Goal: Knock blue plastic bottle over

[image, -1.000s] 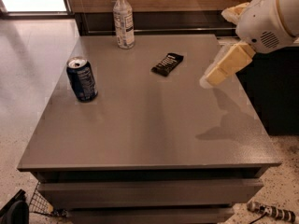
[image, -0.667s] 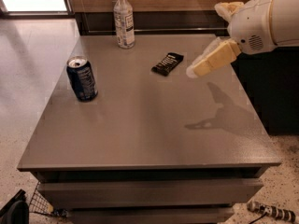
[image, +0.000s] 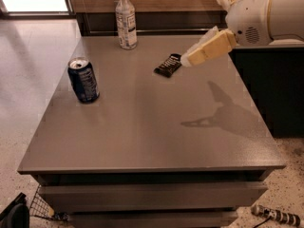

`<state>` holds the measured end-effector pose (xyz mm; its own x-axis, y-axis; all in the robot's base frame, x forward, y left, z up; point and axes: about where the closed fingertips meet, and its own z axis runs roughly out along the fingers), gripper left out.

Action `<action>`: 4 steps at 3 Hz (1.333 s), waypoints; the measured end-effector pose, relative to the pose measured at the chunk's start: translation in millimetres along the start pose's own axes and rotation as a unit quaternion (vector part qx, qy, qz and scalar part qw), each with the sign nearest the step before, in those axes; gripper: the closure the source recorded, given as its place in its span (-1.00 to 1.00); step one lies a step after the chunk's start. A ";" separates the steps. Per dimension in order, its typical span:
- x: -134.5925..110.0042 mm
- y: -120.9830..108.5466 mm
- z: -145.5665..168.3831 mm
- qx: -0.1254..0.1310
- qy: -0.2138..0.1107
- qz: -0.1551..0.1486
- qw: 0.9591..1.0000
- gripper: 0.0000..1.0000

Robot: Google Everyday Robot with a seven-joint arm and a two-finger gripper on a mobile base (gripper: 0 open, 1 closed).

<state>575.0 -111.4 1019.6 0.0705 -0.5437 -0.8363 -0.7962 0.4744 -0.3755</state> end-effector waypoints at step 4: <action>-5.8 -136.4 208.3 0.042 -0.114 0.096 0.988 -1.00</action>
Offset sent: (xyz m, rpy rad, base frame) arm 0.2167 0.0451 0.0100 0.2048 -0.0828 -0.0292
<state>808.4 -28.8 992.5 0.0650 -0.2732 -0.9598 -0.7554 0.6150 -0.2262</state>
